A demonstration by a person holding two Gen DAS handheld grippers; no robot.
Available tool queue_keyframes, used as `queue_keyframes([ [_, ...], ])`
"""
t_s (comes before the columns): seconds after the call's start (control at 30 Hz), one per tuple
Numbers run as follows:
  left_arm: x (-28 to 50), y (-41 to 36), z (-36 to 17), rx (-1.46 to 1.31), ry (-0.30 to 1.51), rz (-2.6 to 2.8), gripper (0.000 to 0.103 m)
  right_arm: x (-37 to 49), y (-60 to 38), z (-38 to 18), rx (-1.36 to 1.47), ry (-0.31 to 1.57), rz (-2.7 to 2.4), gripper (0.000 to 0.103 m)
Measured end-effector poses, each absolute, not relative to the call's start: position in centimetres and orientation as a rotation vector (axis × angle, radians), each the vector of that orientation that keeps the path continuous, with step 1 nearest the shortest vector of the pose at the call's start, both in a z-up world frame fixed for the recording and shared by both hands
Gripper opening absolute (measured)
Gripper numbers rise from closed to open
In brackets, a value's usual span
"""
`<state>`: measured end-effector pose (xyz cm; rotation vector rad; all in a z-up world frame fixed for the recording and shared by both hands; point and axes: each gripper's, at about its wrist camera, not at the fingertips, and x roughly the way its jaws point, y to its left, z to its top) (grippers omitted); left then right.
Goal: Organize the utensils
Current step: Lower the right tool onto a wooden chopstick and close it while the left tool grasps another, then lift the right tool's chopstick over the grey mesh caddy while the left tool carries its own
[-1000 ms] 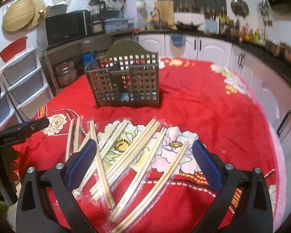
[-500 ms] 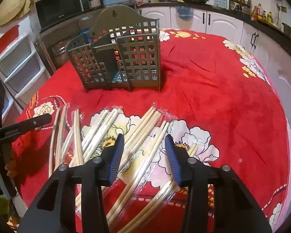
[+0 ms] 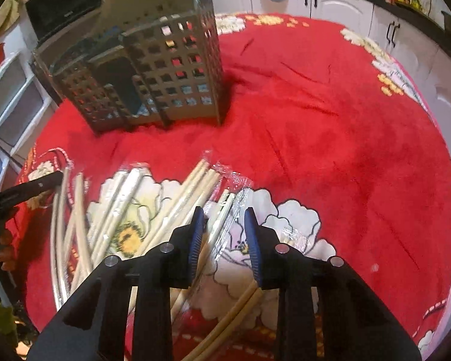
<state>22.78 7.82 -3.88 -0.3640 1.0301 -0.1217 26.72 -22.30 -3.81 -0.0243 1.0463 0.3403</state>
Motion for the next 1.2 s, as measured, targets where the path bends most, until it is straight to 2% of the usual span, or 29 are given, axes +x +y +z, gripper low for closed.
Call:
queue_keyframes([
  [0.2,23.5,7.5,-3.8,-0.338,1.039,-0.125,0.019,28.5,-22.4,-4.1,0.015,1.062,0.348,0.025],
  [0.37,24.3,6.7,-3.7,-0.294,1.029,-0.115,0.019,29.4,-22.7,-4.0,0.041,1.046,0.346,0.012],
  [0.5,24.7,6.1,-3.7,-0.256,1.015,-0.102,0.018,30.1,-23.6,-3.7,0.103,1.032,0.356,0.007],
  [0.8,25.6,6.6,-3.4,-0.245,0.989,-0.141,0.003,29.6,-24.4,-1.8,0.150,0.963,0.389,0.006],
  [0.97,25.5,7.0,-1.8,-0.243,0.940,-0.172,0.003,28.7,-24.5,0.2,0.157,0.906,0.421,0.006],
  [1.2,24.1,7.4,3.5,-0.243,0.809,-0.203,0.003,27.2,-24.5,3.7,0.164,0.815,0.474,0.005],
])
